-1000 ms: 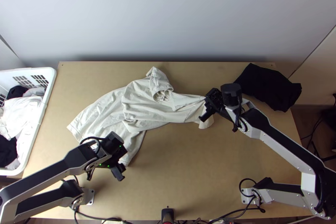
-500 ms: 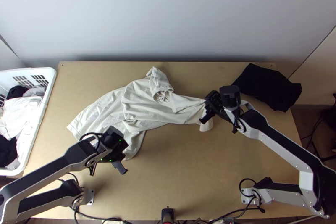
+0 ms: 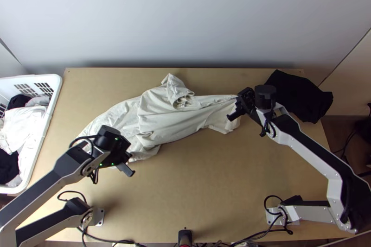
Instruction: Fold the t-shirt
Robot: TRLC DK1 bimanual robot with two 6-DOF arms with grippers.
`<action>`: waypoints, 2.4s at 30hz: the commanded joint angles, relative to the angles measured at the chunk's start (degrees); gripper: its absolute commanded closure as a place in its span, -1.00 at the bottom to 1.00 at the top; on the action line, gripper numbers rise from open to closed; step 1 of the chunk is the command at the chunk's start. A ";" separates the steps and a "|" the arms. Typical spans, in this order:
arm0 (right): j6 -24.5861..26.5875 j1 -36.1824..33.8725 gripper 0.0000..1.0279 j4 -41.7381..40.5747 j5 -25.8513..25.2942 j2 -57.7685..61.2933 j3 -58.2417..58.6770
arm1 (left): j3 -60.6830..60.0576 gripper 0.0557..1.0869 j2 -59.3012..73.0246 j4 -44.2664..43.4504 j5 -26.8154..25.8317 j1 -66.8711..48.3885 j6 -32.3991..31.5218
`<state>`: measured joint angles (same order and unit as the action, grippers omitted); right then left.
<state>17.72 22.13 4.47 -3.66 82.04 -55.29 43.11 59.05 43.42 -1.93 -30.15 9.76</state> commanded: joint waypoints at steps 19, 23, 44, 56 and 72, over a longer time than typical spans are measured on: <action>-5.94 -2.44 -0.85 9.42 3.75 -6.28 7.74 | 1.54 0.93 -2.62 -2.46 -0.26 12.40 3.16; -6.82 0.02 -0.85 9.42 3.75 -6.45 10.90 | 0.74 0.93 -2.62 -2.90 -0.26 12.40 3.07; -8.57 1.95 -0.61 7.22 6.30 12.71 4.57 | 2.41 0.93 -3.06 -2.99 -0.26 12.40 1.58; -6.64 0.46 0.95 9.33 6.39 7.61 2.46 | 4.52 0.93 -4.29 -2.20 -0.18 14.16 1.58; -5.06 -6.13 0.95 31.13 7.62 -11.64 -15.90 | 24.91 0.93 -9.65 -2.99 -0.18 28.22 0.26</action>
<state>12.27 18.26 28.10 3.75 77.03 -62.76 59.59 51.24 41.56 -2.15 -7.62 10.31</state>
